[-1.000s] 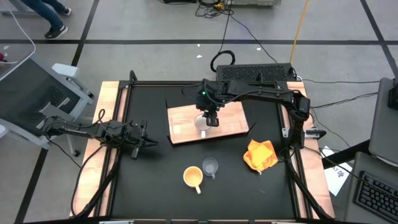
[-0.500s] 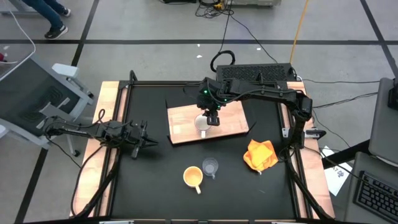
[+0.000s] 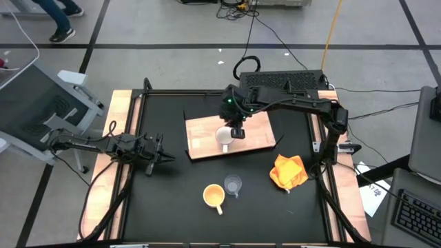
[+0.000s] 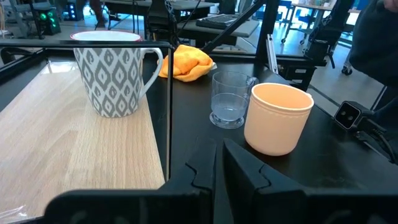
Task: Stack small to large cups/mugs on shelf
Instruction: Put the gray patterned mug on the shelf
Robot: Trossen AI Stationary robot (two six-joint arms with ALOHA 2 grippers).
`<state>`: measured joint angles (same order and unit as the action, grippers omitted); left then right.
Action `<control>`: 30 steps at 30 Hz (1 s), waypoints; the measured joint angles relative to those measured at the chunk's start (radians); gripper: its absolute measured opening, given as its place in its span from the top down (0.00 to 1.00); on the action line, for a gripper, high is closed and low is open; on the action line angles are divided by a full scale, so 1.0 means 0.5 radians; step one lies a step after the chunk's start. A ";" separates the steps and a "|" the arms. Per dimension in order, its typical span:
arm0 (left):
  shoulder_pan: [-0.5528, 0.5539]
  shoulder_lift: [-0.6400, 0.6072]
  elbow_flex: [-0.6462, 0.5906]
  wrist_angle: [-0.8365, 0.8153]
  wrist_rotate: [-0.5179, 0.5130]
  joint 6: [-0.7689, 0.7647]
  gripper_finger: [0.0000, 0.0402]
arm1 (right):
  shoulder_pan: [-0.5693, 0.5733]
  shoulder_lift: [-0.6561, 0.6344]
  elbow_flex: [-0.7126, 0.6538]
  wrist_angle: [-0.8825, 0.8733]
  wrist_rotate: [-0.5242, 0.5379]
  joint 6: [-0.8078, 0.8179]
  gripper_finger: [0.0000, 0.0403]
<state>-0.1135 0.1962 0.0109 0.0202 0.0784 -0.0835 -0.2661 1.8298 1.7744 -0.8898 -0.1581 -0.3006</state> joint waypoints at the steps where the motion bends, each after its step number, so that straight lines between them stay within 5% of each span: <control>1: 0.000 -0.001 0.000 0.000 0.000 0.000 0.92 | 0.000 -0.017 0.000 0.003 0.000 0.000 0.89; 4: 0.000 0.000 0.000 0.000 0.000 -0.001 0.92 | 0.000 -0.079 0.000 -0.006 0.000 0.000 0.98; 30: -0.001 -0.001 0.000 0.000 0.000 -0.009 0.92 | 0.105 -0.500 0.000 -0.166 -0.007 0.131 1.00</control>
<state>-0.1138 0.1959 0.0109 0.0200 0.0784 -0.0879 -0.2138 1.5799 1.7744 -0.9726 -0.1616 -0.2352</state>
